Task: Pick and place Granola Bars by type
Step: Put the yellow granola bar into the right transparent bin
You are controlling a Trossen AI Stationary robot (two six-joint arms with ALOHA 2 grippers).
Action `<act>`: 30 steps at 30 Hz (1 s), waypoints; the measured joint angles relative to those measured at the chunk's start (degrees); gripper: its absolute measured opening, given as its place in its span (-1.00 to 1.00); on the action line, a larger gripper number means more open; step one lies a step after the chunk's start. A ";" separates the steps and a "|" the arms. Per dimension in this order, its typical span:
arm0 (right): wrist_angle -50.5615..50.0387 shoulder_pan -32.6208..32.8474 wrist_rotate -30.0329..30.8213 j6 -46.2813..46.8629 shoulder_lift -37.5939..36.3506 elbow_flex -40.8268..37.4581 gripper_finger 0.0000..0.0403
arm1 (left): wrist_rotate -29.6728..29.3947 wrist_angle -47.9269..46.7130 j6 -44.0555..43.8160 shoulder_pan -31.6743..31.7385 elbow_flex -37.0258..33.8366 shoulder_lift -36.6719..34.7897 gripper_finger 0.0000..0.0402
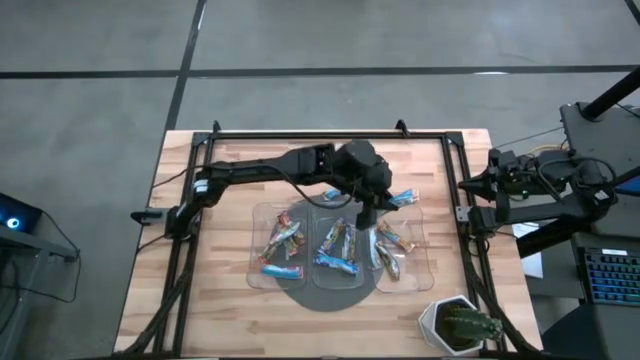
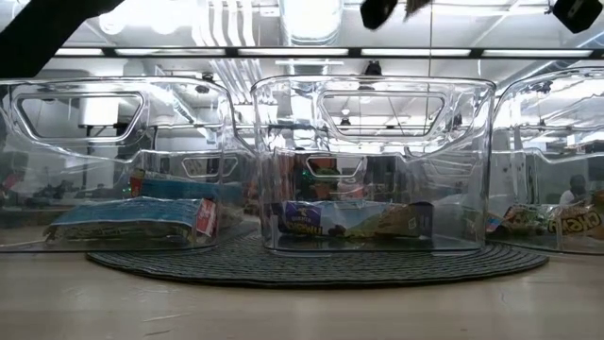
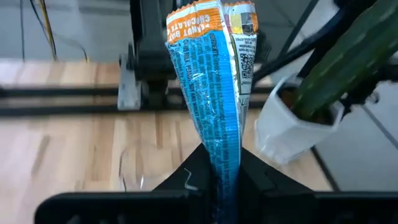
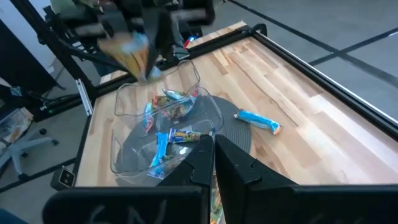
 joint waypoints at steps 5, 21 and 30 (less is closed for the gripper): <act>0.14 0.00 0.00 -0.03 0.38 -0.10 -0.96 | -0.27 4.52 -1.01 -0.43 -6.89 0.57 -0.88; 0.12 0.00 0.00 -0.01 0.47 -0.34 -0.96 | -0.01 31.94 -9.12 -0.77 -25.42 0.57 -0.88; 0.12 0.00 0.02 -0.01 0.47 -0.34 -0.96 | -0.19 45.43 -12.93 -1.11 -32.56 0.57 -0.88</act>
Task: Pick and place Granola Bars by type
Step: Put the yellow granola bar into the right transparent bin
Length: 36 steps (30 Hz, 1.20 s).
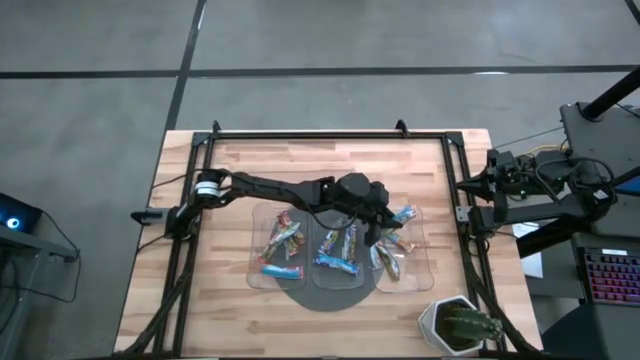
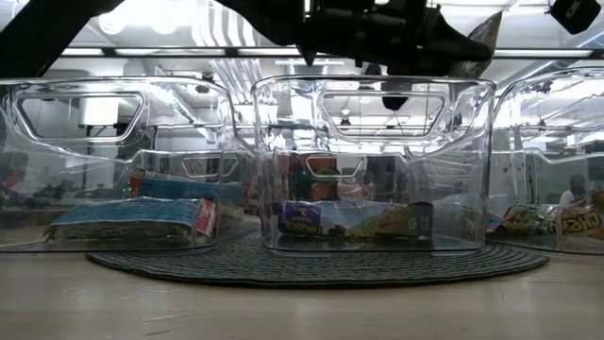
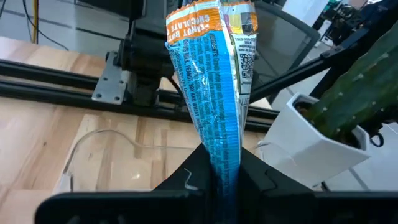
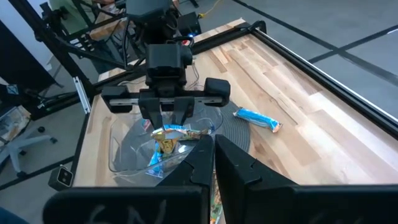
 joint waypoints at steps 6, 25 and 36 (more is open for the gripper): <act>-0.01 0.00 0.00 0.00 0.00 0.00 -0.96 | -0.83 0.68 -0.04 0.00 -1.36 0.00 -0.88; 0.00 0.00 0.02 0.00 0.00 0.00 -0.96 | 0.64 -3.10 -1.03 -0.22 -0.53 0.00 -0.41; 0.05 -0.01 0.40 0.00 0.00 0.00 -0.96 | 3.16 -3.24 -0.99 -0.24 0.05 -0.02 -0.40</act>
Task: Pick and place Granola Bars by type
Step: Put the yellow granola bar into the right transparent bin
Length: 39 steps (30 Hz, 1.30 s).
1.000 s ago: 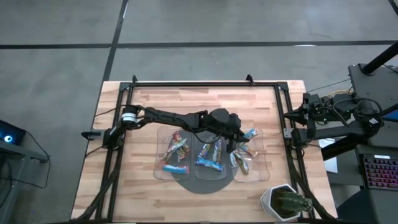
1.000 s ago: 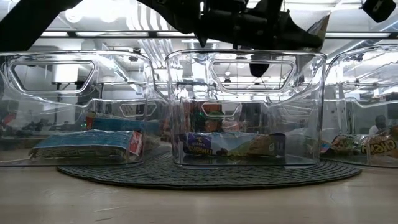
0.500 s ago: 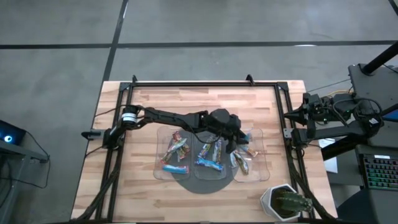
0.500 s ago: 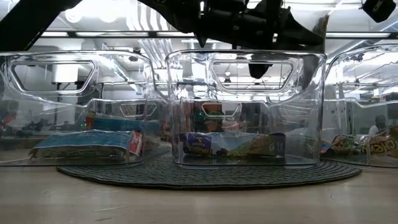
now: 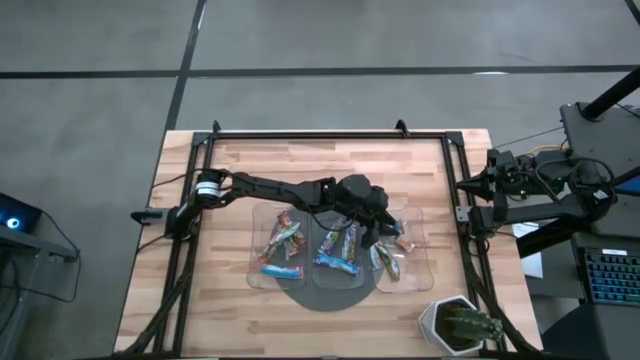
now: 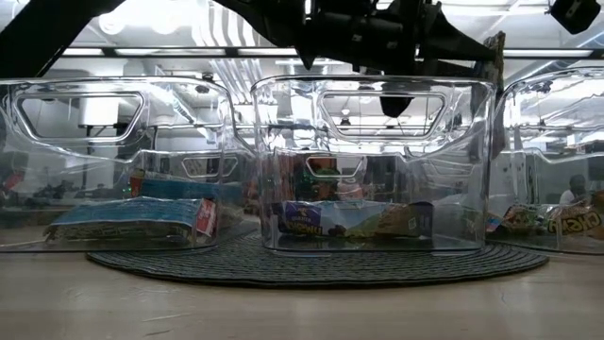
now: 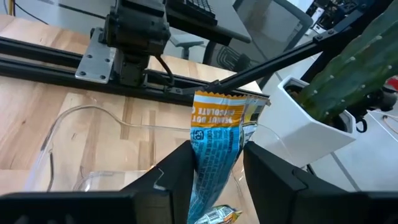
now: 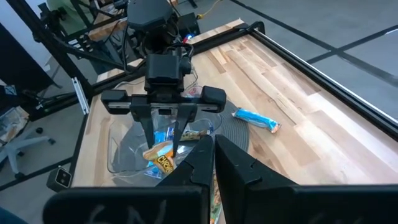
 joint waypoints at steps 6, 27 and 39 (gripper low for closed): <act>1.50 0.00 1.18 -0.23 0.00 -0.02 -0.96 | 1.94 -5.45 0.22 0.04 1.93 -0.22 -0.36; 2.41 0.00 1.18 -0.22 0.02 -0.02 -0.96 | 2.10 -10.55 3.60 0.26 8.34 -0.66 -0.15; 2.82 0.00 2.71 -0.28 0.04 -0.41 -0.96 | 2.06 -32.68 17.87 0.53 28.04 -0.72 -0.98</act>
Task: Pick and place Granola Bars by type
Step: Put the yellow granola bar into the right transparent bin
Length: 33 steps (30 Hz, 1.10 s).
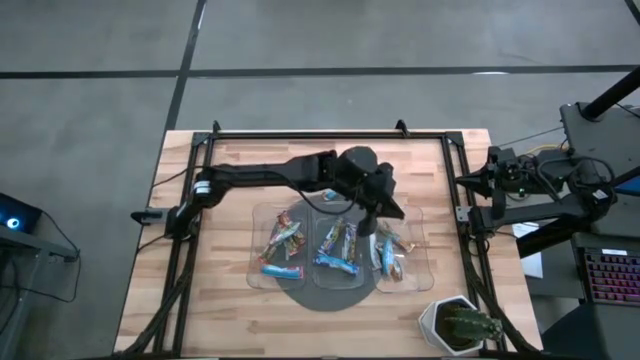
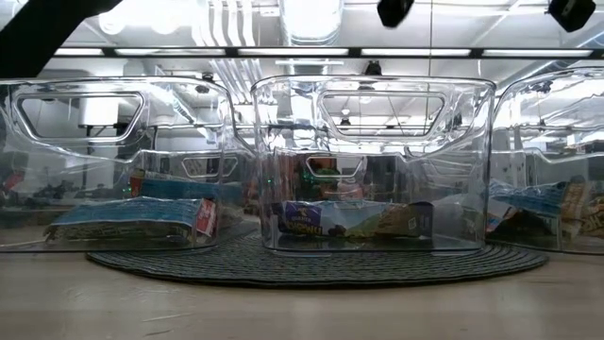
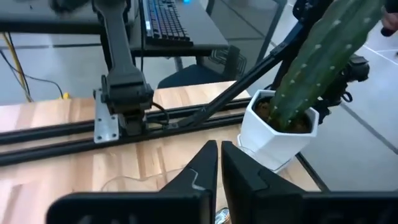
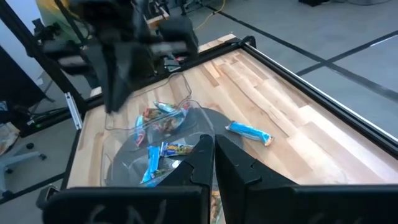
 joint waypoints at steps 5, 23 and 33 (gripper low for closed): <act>0.21 0.01 -0.02 -0.08 0.07 -0.36 -0.96 | -0.56 -8.35 0.99 0.24 6.12 -0.04 -1.00; 1.14 0.02 2.97 2.07 4.57 -0.77 -0.96 | -22.43 -18.79 0.32 6.75 -16.51 -29.07 -1.00; 10.89 0.02 2.97 -1.84 13.34 -0.75 -0.96 | -18.37 -1.46 -4.99 8.71 -47.28 -54.38 -1.00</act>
